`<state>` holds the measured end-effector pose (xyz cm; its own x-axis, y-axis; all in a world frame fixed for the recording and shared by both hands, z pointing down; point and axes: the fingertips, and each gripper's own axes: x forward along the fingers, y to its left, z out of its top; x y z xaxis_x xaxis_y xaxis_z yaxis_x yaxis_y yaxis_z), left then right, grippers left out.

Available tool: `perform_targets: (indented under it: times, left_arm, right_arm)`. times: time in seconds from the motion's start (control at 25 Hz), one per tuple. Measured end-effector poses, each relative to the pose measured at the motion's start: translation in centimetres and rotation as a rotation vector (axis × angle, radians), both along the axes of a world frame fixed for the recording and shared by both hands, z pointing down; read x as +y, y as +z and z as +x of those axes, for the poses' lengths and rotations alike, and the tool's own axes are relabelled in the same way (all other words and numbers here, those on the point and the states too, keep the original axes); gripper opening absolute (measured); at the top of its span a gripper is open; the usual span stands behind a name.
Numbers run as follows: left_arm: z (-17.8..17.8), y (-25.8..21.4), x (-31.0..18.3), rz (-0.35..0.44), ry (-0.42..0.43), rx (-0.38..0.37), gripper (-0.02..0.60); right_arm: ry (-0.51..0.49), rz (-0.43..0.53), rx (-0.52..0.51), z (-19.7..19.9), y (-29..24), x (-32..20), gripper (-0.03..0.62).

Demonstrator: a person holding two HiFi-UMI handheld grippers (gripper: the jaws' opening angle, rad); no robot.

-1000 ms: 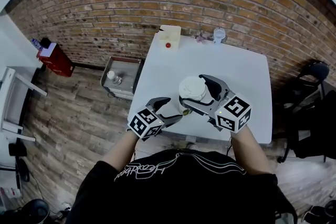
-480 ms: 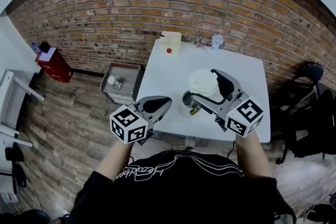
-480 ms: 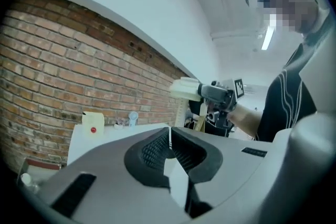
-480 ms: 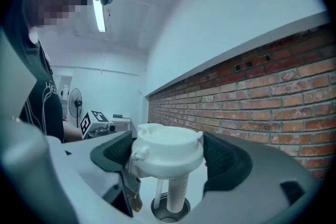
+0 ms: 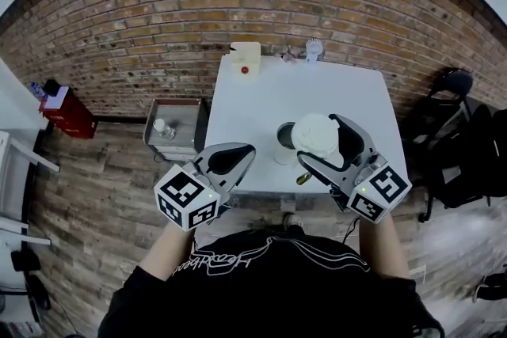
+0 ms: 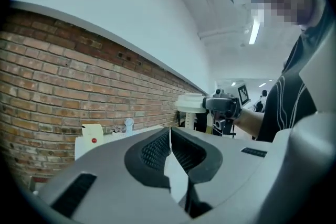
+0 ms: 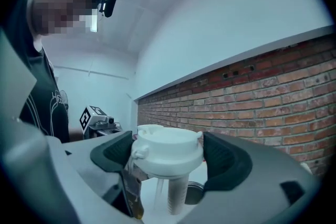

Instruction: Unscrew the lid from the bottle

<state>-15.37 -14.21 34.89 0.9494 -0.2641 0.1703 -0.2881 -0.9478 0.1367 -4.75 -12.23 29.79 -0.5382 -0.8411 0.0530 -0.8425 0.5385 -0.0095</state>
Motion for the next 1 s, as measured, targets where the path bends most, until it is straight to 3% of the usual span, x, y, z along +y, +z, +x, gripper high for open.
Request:
perform_targets:
  times: [0.28, 0.56, 1.0]
  left_arm:
    - [-1.8, 1.2, 1.5, -0.092, 0.049, 0.038, 0.035]
    - [-4.1, 4.1, 2.1, -0.184, 0.074, 0.017, 0.035]
    - [-4.5, 5.0, 2.6, -0.194, 0.128, 0.011, 0.035]
  right_arm:
    - [0.075, -0.08, -0.055, -1.8, 3.6, 3.1, 0.414]
    - [0.104, -0.156, -0.078, -4.6, 7.7, 3.9, 0.414]
    - [0.128, -0.157, -0.132, -6.9, 8.7, 4.7, 0.414]
